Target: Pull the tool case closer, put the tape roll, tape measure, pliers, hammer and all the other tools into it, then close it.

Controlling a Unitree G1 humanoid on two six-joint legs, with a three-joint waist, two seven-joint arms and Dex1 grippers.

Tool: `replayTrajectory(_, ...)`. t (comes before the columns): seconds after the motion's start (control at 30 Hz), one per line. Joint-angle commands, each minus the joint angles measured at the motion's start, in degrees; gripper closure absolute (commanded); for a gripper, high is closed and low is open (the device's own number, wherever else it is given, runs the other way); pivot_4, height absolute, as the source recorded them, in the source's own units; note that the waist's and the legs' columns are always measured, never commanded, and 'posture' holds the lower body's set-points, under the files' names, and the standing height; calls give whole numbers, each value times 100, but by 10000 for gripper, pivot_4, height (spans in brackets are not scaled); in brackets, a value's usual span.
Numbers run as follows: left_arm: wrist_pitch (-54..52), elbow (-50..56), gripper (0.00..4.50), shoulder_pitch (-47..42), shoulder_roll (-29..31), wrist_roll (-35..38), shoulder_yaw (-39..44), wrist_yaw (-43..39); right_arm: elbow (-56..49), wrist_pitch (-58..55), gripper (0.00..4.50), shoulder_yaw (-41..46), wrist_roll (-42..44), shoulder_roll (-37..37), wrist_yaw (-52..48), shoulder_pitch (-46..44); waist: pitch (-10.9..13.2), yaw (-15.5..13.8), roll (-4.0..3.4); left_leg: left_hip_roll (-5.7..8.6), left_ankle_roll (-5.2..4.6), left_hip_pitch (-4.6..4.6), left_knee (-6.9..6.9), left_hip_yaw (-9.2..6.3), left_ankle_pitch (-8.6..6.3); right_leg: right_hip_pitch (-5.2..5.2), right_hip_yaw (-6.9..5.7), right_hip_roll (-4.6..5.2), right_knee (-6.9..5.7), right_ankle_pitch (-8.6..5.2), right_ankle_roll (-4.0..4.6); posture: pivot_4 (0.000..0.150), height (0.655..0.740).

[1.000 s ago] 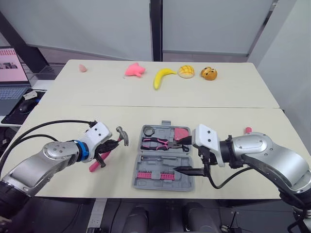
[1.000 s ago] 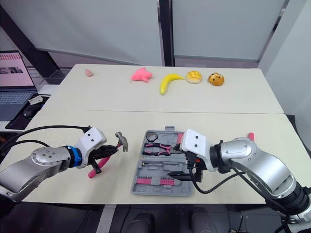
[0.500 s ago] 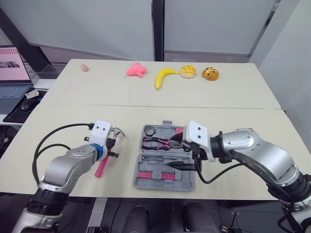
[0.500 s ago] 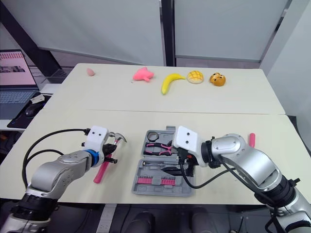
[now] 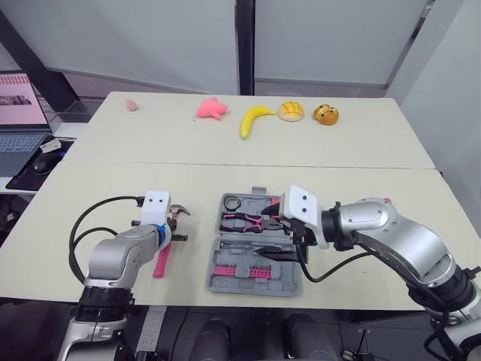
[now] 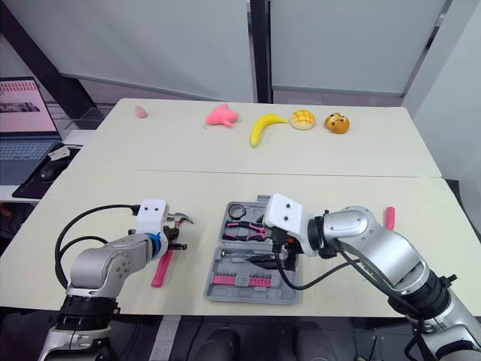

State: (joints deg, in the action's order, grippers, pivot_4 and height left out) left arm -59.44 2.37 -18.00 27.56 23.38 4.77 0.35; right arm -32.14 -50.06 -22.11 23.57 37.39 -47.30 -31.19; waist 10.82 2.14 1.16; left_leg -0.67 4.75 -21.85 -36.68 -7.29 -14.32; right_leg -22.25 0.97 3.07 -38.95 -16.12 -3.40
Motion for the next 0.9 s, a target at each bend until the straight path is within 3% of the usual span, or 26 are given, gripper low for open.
replayTrajectory(0.03, 143, -1, 41151, 52, -100, -134, 176, -134, -149, 9, 0, 174, 35, 23, -11, -75, 0, -9, 0, 0, 0, 0, 0, -1, 0, 0, -1, 0, 0, 0, 0, 1500, 7369)
replayTrajectory(0.27, -56, 1061, 19081, 448, -85, -28, 535, -339, -236, -8, 0, 288, 86, 119, -35, 23, 0, -14, 0, 0, 1, -5, 0, 0, -1, -2, 0, 1, 5, 0, 0, 1500, 7369)
replayTrajectory(0.4, 418, 1520, 6749, 884, -180, -112, 601, -506, -301, -56, 0, 375, 156, 199, -53, 124, 0, -26, 0, 0, 2, -4, 1, 3, -2, -2, 1, 2, 7, 0, 0, 1500, 7369)
replayTrajectory(0.67, 2050, 463, 6749, 894, -638, -584, 542, -709, -264, -91, 0, 426, 220, 268, -119, 70, 0, -37, 0, 1, 2, -4, 1, 4, -1, -1, 1, 3, 8, 0, 0, 1500, 7369)
replayTrajectory(0.9, 2288, -210, 6749, 755, -614, -790, 381, -1021, -307, -122, 0, 435, 262, 345, -162, 57, 0, -34, 1, 1, 2, -6, 2, 3, -2, -1, -1, 3, 11, 0, 0, 1500, 7369)
